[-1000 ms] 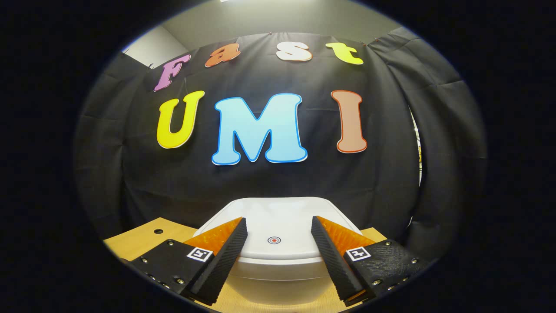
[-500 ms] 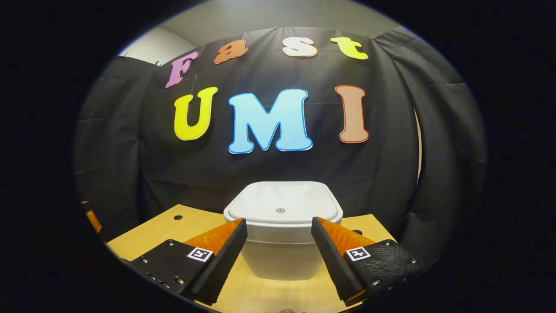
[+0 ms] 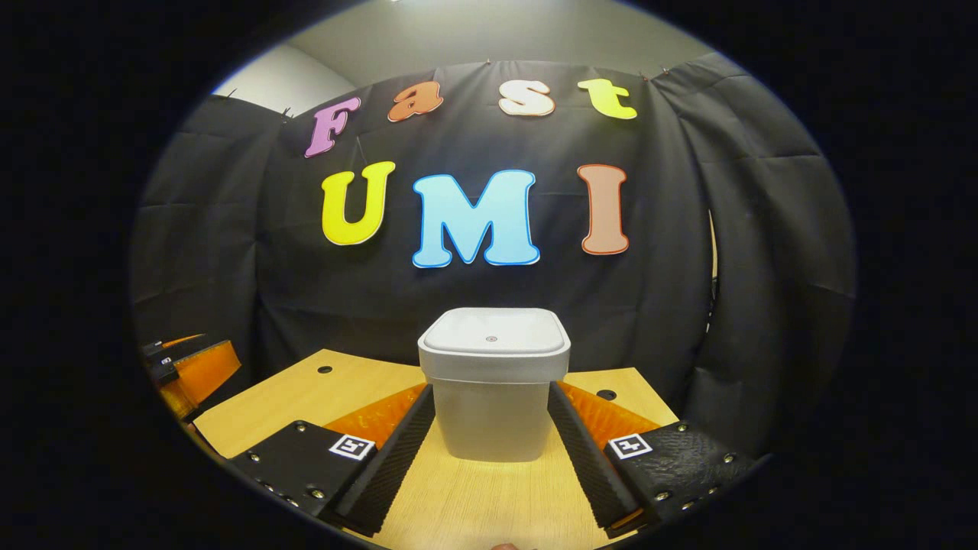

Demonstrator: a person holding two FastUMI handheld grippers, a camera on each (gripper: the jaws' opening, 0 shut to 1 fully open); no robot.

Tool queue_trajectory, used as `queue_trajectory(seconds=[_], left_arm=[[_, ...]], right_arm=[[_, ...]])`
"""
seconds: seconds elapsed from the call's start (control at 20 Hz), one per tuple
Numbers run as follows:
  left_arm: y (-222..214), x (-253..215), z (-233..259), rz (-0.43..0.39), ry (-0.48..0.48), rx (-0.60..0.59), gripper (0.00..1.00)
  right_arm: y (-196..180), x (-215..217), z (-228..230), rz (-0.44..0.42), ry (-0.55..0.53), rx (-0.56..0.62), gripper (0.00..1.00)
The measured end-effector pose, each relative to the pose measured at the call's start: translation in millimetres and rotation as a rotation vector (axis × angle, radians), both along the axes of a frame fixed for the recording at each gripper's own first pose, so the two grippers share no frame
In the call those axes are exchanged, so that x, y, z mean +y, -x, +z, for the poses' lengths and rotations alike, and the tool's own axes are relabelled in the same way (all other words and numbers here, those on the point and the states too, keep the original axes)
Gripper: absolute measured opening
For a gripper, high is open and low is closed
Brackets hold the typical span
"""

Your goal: Press the lid of the desktop garbage bin to open it, pick up the crumpled paper on the desktop and throw it into the bin, then pick up the pop can on the desktop and drop it into the bin, and finally close the garbage bin lid.

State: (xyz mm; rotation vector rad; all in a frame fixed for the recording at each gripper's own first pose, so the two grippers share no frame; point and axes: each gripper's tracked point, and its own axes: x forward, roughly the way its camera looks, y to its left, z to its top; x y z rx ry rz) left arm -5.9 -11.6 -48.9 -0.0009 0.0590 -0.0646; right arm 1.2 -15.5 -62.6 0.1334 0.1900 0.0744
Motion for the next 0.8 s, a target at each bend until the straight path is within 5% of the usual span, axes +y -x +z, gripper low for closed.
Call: queue_trajectory(seconds=[0.8], left_arm=[[-31.4, -17.3, -18.1, -0.114, -0.036, -0.011, 0.94]], right_arm=[[39.4, -7.6, 2.4, -0.128, 0.037, -0.02, 0.95]])
